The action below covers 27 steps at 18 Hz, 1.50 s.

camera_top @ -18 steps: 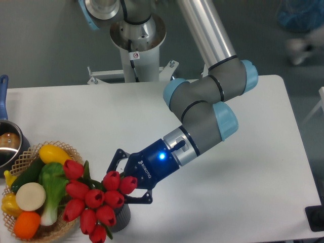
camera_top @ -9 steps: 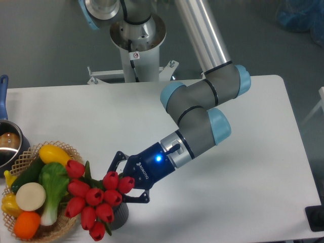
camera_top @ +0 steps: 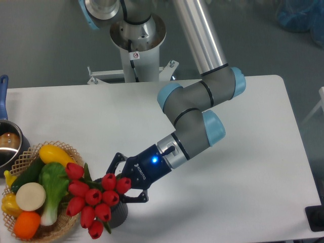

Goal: Insert the flowers into the vase
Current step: 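Open the gripper and lift it away from the tulips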

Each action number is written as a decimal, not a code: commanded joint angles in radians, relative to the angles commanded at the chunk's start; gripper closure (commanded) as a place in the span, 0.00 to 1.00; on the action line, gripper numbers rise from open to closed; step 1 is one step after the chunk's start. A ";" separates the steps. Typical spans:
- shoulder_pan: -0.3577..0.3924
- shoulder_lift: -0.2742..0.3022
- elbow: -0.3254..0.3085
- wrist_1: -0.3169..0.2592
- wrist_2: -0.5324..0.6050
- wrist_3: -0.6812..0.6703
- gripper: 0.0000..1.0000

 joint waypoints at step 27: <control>0.333 0.258 -0.107 0.003 0.607 0.156 0.00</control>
